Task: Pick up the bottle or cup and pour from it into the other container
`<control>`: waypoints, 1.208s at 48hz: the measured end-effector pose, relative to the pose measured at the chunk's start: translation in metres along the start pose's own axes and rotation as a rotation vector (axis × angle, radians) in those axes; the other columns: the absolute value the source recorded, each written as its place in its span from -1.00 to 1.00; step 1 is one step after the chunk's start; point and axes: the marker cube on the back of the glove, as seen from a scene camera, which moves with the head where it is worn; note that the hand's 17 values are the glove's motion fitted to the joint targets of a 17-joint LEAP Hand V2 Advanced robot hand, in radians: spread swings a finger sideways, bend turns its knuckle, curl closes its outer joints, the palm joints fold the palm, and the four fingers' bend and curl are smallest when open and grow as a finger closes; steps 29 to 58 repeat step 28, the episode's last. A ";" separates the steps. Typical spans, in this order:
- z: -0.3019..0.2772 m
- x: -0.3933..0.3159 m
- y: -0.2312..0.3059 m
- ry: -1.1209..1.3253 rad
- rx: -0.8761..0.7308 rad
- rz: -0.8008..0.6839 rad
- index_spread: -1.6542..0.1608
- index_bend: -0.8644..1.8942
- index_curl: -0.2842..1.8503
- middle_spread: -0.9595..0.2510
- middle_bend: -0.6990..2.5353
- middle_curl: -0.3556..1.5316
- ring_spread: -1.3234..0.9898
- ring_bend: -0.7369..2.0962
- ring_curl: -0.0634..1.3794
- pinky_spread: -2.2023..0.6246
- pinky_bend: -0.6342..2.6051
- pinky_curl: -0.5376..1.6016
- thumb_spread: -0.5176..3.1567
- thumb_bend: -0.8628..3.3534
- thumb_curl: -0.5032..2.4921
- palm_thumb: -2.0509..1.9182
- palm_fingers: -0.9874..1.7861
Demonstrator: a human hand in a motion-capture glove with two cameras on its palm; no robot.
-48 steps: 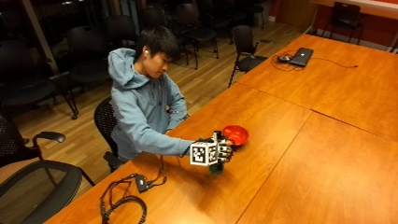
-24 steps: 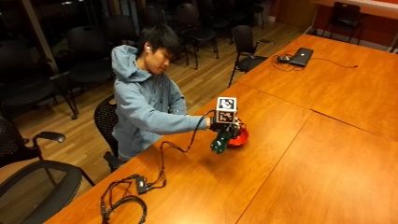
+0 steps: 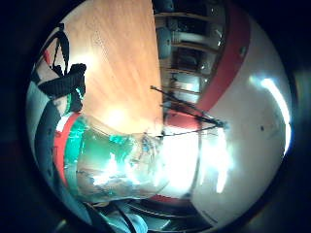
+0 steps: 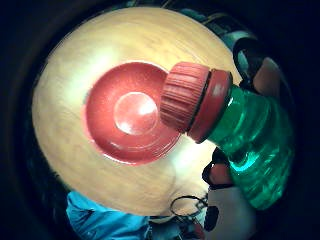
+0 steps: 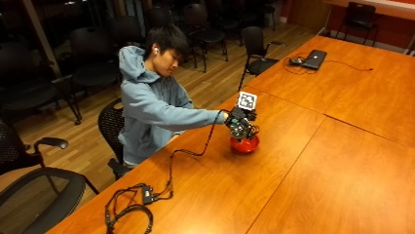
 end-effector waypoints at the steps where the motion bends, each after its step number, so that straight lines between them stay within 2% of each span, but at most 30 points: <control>1: 0.001 0.002 0.000 0.060 -0.003 -0.023 0.73 -0.26 -0.36 0.53 -0.41 -0.10 0.02 -0.15 -0.32 0.45 -0.29 -0.15 -0.52 -0.61 -0.22 0.53 0.57; 6: -0.002 -0.006 -0.005 0.142 -0.026 -0.027 0.72 -0.26 -0.36 0.52 -0.41 -0.10 0.01 -0.15 -0.32 0.45 -0.29 -0.16 -0.51 -0.61 -0.22 0.53 0.56; 12: -0.010 -0.036 -0.013 0.112 -0.039 -0.029 0.71 -0.26 -0.36 0.51 -0.41 -0.10 0.01 -0.15 -0.32 0.44 -0.30 -0.16 -0.51 -0.61 -0.22 0.52 0.57; 24: 0.005 -0.002 -0.009 0.174 -0.055 -0.054 0.70 -0.26 -0.36 0.50 -0.41 -0.10 0.01 -0.15 -0.32 0.44 -0.30 -0.15 -0.49 -0.61 -0.22 0.52 0.57; 58: 0.004 -0.004 -0.010 0.149 -0.052 -0.034 0.70 -0.26 -0.36 0.50 -0.41 -0.10 0.01 -0.15 -0.32 0.44 -0.30 -0.15 -0.49 -0.61 -0.22 0.52 0.57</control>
